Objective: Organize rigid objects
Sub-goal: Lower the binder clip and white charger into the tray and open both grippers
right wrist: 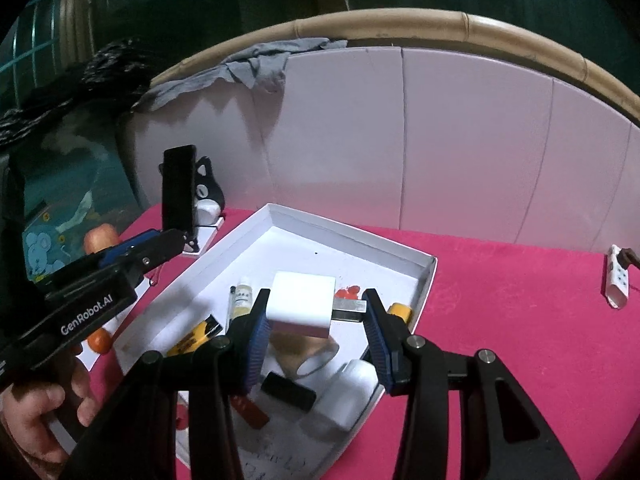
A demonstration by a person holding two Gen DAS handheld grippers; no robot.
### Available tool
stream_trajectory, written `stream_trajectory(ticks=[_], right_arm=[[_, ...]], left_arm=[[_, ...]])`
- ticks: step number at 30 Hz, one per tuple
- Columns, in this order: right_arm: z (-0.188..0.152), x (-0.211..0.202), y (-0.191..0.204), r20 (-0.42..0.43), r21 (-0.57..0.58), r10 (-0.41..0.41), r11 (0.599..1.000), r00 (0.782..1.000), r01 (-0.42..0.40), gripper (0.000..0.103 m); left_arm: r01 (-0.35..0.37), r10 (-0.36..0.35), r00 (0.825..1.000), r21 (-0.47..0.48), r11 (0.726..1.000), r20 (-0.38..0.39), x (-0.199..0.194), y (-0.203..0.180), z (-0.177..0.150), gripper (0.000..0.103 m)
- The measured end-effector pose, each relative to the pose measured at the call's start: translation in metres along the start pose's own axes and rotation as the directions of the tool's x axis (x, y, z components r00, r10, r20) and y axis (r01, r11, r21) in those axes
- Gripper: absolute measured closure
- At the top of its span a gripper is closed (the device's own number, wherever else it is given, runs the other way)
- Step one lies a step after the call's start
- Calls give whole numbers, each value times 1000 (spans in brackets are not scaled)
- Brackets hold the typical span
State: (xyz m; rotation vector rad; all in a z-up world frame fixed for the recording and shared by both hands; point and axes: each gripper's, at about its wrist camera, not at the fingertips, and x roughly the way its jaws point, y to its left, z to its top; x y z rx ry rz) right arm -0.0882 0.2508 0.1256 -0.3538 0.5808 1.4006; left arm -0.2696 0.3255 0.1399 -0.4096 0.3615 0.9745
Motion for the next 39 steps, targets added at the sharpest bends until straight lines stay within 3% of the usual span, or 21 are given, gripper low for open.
stream_trajectory(ticks=[7, 17, 27, 39], right_arm=[[5, 24, -6, -29, 29, -14, 999, 999, 15, 58], [1, 63, -13, -96, 77, -23, 997, 995, 30, 58], [-7, 84, -15, -134, 112, -13, 993, 991, 28, 58], [-15, 88, -15, -134, 122, -21, 992, 991, 37, 58]], left_arm=[[-15, 17, 997, 23, 1000, -73, 38, -1, 9, 71], [-40, 44, 985, 25, 999, -166, 71, 1, -9, 71], [-50, 60, 980, 60, 997, -189, 83, -8, -16, 71], [-86, 89, 977, 20, 996, -195, 79, -5, -17, 71]])
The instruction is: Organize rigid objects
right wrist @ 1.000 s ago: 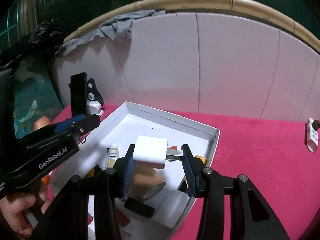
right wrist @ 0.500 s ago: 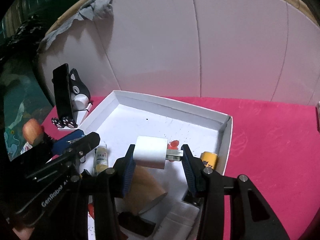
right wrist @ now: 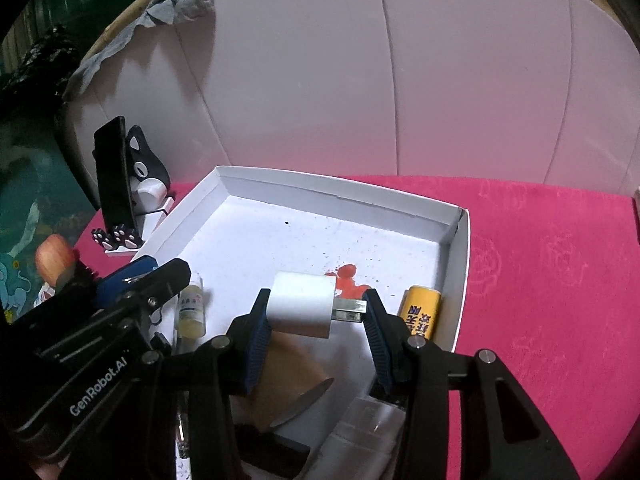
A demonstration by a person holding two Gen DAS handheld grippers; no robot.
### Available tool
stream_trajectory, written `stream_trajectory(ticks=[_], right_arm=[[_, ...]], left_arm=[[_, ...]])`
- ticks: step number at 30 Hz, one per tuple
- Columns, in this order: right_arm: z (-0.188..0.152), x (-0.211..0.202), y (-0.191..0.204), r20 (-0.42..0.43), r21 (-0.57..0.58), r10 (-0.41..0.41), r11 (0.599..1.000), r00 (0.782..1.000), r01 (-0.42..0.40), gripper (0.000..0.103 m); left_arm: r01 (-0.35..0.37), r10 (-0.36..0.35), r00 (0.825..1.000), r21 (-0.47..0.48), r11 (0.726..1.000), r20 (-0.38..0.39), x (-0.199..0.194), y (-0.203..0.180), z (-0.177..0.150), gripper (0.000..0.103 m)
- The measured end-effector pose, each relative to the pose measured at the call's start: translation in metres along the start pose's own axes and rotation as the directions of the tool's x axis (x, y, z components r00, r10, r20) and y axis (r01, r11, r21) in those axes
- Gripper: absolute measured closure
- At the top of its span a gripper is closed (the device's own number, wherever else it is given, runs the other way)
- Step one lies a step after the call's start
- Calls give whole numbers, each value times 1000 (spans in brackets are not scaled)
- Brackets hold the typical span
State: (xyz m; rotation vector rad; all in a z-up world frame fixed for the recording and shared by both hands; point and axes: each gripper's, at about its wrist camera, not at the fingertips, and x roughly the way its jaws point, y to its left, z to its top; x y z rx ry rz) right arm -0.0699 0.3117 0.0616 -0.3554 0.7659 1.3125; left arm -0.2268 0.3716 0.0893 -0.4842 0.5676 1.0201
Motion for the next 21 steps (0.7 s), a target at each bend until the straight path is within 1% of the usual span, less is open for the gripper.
stream_trajectory(ticks=[2, 3, 4, 5, 6, 7, 8, 9, 10, 12, 16, 21], right_arm=[[-1, -3, 1, 10, -2, 0, 1000, 1000, 0, 49], [-2, -5, 0, 18, -4, -8, 1000, 1000, 8, 40], [-2, -7, -1, 29, -4, -13, 1000, 1000, 13, 28], [-3, -9, -3, 39, 2, -21, 1000, 999, 20, 22], [-4, -13, -6, 50, 15, -18, 1000, 999, 17, 18], [-4, -16, -11, 58, 31, -8, 999, 998, 6, 18], [-5, -19, -14, 63, 42, -1, 999, 998, -2, 17], [-6, -23, -16, 67, 51, 2, 999, 998, -6, 8], [-8, -26, -18, 72, 53, 1, 999, 997, -4, 0], [-11, -34, -18, 90, 42, 3, 999, 996, -7, 0], [-21, -52, -12, 129, 6, 7, 1000, 992, -7, 0], [-28, -70, -2, 167, -53, -9, 998, 986, 18, 0]], left_arm=[[-11, 11, 1000, -10, 1000, 3, -5, 1, -3, 69], [-28, 28, 1000, -15, 999, 14, -10, 3, -4, 69], [-38, 39, 999, -23, 999, 24, -14, 5, -5, 67], [-50, 52, 998, -35, 998, 38, -20, 8, -6, 55], [-63, 65, 997, -47, 997, 48, -24, 11, -7, 44], [-78, 82, 995, -65, 995, 60, -29, 15, -8, 23], [-87, 94, 993, -91, 992, 75, -35, 21, -9, 11], [-85, 94, 992, -110, 990, 85, -40, 26, -11, 7], [-86, 98, 991, -128, 988, 90, -45, 31, -13, 0], [-95, 111, 988, -150, 984, 105, -56, 36, -18, 0], [-122, 142, 980, -143, 982, 138, -75, 34, -27, 0], [-128, 145, 979, -121, 984, 146, -89, 26, -35, 0]])
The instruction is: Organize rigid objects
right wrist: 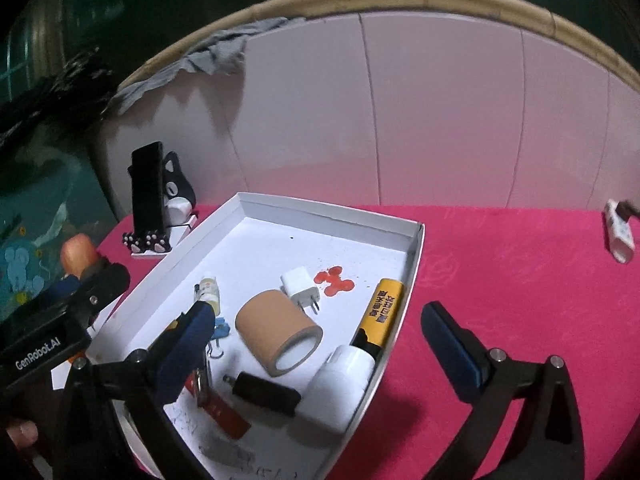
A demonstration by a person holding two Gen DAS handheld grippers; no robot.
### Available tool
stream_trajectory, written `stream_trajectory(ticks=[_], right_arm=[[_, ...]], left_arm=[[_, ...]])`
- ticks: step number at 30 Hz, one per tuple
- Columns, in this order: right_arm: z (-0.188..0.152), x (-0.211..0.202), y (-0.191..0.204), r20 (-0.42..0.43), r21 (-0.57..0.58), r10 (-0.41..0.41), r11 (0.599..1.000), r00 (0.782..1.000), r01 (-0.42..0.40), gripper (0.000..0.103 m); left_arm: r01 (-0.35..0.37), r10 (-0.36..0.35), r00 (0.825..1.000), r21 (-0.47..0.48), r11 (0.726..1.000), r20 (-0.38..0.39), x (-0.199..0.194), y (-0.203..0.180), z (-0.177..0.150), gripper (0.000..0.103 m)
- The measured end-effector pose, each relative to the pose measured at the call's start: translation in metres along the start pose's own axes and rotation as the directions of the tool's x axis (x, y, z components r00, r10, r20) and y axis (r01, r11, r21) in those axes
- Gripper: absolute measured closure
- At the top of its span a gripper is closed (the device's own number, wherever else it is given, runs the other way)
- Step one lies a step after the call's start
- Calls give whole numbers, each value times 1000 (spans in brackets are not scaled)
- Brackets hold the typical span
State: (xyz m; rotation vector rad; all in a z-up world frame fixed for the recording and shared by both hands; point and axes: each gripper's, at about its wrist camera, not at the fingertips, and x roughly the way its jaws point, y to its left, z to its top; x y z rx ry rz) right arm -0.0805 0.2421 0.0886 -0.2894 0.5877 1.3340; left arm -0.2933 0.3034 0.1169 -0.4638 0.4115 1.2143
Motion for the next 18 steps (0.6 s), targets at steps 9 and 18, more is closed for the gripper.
stream_trajectory(ticks=[9, 18], right_arm=[[-17, -49, 3, 161, -95, -187, 974, 969, 204, 0], [-31, -96, -15, 224, -47, -170, 982, 960, 185, 0]], left_arm=[[-105, 98, 993, 109, 988, 70, -38, -28, -12, 0], [-40, 36, 994, 42, 998, 99, -73, -36, -22, 0]])
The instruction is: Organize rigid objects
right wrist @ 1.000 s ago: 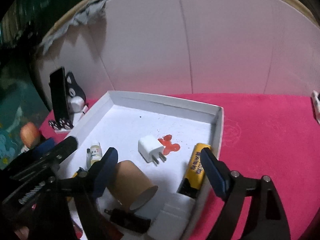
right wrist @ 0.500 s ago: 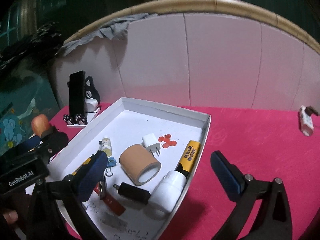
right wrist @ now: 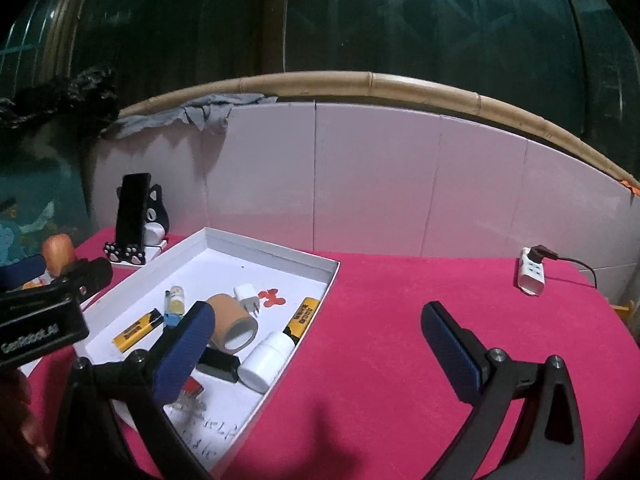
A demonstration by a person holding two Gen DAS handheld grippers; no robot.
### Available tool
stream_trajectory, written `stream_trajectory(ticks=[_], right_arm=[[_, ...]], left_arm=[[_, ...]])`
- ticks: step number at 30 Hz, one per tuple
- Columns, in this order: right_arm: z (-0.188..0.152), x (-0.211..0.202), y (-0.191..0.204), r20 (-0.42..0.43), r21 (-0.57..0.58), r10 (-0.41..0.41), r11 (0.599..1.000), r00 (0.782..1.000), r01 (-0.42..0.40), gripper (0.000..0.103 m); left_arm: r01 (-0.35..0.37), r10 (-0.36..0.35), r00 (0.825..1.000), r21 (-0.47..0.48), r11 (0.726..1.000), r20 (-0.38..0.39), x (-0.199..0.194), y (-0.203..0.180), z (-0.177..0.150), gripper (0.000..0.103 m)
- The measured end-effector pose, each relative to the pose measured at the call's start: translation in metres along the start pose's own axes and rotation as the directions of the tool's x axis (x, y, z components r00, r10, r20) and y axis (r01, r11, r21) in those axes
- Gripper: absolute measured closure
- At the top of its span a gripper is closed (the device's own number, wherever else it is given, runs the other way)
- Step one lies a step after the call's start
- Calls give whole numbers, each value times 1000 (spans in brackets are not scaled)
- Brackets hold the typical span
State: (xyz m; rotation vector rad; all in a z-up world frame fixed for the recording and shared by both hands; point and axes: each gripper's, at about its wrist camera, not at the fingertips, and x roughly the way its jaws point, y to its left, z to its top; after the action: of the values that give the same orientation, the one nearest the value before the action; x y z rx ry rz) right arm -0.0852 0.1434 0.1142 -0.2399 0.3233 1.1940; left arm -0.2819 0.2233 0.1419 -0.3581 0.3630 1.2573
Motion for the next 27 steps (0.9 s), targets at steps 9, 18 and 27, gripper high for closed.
stream_trajectory(ticks=[9, 18, 27], right_arm=[[-8, -38, -24, 42, 71, 53, 996, 998, -56, 0], [-11, -73, -43, 82, 140, 87, 985, 993, -98, 0], [-14, -109, -56, 138, 170, 105, 977, 985, -128, 0]], left_arm=[[-8, 9, 999, 29, 1000, -32, -30, -7, -12, 0], [29, -26, 998, 59, 998, -57, -55, -16, -20, 0], [6, -3, 999, 67, 998, -43, -73, -20, -25, 0]])
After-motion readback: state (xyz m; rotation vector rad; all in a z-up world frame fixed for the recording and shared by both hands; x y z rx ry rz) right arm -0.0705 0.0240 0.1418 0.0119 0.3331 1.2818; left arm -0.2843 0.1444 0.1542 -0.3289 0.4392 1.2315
